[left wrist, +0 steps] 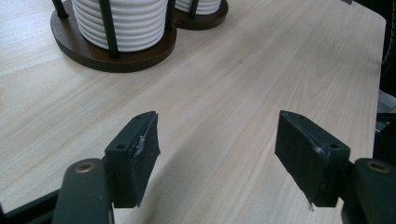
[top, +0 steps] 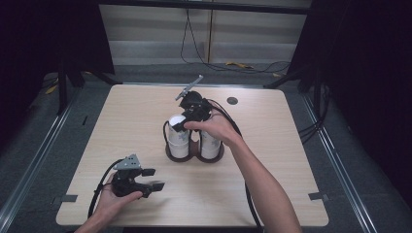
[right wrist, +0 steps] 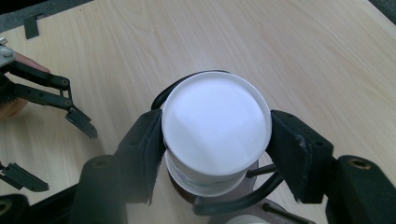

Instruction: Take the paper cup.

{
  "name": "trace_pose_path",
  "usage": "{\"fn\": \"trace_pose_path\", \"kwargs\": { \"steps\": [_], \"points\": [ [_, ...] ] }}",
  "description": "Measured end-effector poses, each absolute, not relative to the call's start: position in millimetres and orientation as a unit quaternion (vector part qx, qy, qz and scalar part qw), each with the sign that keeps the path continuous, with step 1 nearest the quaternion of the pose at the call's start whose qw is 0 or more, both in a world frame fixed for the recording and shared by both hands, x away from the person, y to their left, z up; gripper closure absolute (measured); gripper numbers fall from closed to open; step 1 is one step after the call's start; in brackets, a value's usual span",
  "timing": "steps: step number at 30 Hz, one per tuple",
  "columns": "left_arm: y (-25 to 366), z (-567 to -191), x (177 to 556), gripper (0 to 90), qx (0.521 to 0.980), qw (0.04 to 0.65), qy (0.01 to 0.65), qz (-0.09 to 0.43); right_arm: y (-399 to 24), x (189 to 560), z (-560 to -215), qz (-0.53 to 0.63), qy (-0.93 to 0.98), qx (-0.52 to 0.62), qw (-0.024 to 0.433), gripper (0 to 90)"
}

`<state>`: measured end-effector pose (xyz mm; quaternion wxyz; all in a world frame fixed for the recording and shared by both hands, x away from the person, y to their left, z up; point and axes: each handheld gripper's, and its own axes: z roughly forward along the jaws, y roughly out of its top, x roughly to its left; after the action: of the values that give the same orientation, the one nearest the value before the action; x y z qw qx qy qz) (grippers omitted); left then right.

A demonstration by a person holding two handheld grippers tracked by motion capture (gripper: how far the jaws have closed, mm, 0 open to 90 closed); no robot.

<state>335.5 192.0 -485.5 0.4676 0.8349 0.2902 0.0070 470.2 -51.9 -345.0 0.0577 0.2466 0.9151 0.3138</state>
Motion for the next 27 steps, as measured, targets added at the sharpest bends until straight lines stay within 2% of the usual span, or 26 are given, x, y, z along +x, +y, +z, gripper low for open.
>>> {"fn": "trace_pose_path", "kwargs": {
  "steps": [27],
  "points": [
    [195.2, -483.3, 339.8, 27.8, 0.82, 0.485, 0.303, 0.011, -65.9, 462.9, -318.3, 0.36, 0.894, 0.256, 0.076, 38.2]
  ]
}}
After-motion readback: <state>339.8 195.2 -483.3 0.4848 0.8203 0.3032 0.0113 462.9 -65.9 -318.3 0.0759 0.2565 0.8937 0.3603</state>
